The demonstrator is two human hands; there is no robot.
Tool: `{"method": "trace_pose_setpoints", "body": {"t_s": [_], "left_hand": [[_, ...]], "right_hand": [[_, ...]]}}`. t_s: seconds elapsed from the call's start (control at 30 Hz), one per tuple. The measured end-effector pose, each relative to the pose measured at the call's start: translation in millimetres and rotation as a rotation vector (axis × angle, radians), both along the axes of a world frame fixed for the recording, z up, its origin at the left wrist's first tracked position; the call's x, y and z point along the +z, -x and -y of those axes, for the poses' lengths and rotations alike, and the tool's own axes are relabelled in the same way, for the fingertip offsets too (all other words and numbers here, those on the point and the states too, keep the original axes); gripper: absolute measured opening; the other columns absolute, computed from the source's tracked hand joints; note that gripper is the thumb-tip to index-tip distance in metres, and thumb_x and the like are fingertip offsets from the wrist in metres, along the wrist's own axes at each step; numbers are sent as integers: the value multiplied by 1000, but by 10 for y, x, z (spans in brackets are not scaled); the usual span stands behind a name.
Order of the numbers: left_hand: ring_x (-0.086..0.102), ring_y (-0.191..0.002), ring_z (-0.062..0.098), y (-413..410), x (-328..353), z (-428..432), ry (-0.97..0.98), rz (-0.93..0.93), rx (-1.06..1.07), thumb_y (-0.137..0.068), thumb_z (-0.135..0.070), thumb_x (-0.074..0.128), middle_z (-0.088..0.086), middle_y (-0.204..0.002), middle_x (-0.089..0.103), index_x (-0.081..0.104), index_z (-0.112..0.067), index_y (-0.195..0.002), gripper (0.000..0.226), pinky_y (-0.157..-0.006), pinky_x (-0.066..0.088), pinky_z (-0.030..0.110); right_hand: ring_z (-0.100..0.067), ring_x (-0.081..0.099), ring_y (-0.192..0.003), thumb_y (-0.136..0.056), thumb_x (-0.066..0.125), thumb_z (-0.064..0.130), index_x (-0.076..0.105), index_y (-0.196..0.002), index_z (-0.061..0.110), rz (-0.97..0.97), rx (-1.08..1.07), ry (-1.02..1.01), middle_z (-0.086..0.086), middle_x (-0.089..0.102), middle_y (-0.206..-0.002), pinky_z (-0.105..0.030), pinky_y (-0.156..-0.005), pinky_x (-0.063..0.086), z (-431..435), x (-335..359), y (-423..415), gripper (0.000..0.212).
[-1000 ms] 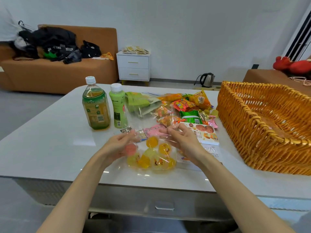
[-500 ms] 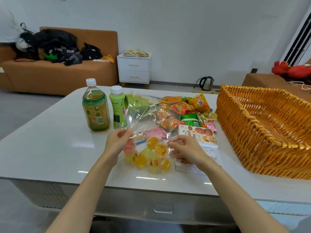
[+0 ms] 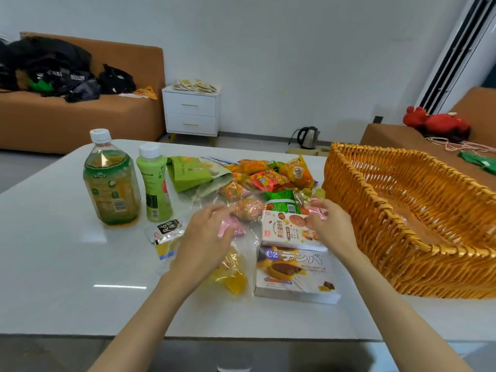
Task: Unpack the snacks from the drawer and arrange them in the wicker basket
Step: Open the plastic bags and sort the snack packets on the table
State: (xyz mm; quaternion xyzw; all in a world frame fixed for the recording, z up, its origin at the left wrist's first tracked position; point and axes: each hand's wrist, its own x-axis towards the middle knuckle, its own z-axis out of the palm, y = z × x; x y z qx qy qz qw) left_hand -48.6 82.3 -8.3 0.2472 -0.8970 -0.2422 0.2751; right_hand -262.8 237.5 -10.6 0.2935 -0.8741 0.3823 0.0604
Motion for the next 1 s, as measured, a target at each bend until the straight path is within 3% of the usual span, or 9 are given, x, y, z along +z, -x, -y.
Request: {"method": "trace_pose_setpoints", "body": {"t_s": [0.17,0.3,0.4,0.47,0.57,0.67,0.77,0.9,1.0], "left_hand": [[19,-143,18,285,-84,-60,61,220,-36,-98,-44,43,-8,-150,34,40,-37,-142,45,-118,17,41],[-1,-148,16,406,-136,-64,64,279,-45,-98,-50,37,-10,-159,16,24,-40,-149,53,-119,-2,39],[-9,-148,12,505,-132,-98,85,326,-153,-99,-50,33,-10,-161,7,13,-38,-152,57,-119,-10,37],[-11,-148,12,585,-148,-137,138,397,-209,-100,-52,29,-11,-161,2,12,-40,-151,55,-118,-14,39],[-15,-147,12,658,-191,-156,213,475,-249,-99,-55,24,-13,-160,-7,13,-46,-149,52,-112,-20,39],[-12,-148,13,692,-211,-122,193,485,-246,-98,-57,22,-14,-160,-1,17,-49,-148,50,-114,-18,41],[-6,-148,14,741,-197,-112,170,461,-240,-98,-57,25,-16,-160,7,24,-50,-145,48,-115,-15,42],[0,-149,16,788,-168,-93,126,450,-230,-99,-54,30,-15,-159,15,34,-49,-142,44,-117,-10,45],[3,-149,15,789,-180,-112,102,431,-225,-98,-52,34,-15,-158,19,38,-49,-139,41,-118,-7,46]], "right_hand": [[-19,51,-120,-98,50,36,51,-137,21,62,189,-340,-1,52,-138,-37,-97,44,254,-143,254,41],[-15,61,-97,-96,47,47,65,-113,28,71,193,-386,8,66,-106,-37,-80,51,282,-245,278,32],[-8,62,-92,-90,56,51,71,-101,34,106,183,-395,17,67,-101,-36,-79,55,237,-179,322,25],[-8,62,-97,-90,61,42,72,-103,32,21,120,-273,12,69,-112,-35,-81,55,236,-97,392,20],[-20,55,-119,-96,55,32,64,-125,21,-59,98,-214,-1,60,-132,-32,-92,45,372,13,628,32],[-23,28,-144,-102,41,36,43,-144,18,27,244,-433,-8,33,-155,-37,-114,23,624,-23,894,46],[-21,15,-148,-106,25,36,32,-150,19,45,319,-633,-7,21,-160,-37,-119,15,747,-200,978,48],[-22,33,-139,-106,26,34,44,-144,19,-42,306,-579,-5,39,-152,-33,-112,25,700,-223,916,45],[-26,50,-121,-105,30,35,54,-135,21,-81,305,-577,-5,56,-137,-38,-99,40,623,-213,933,41]]}}
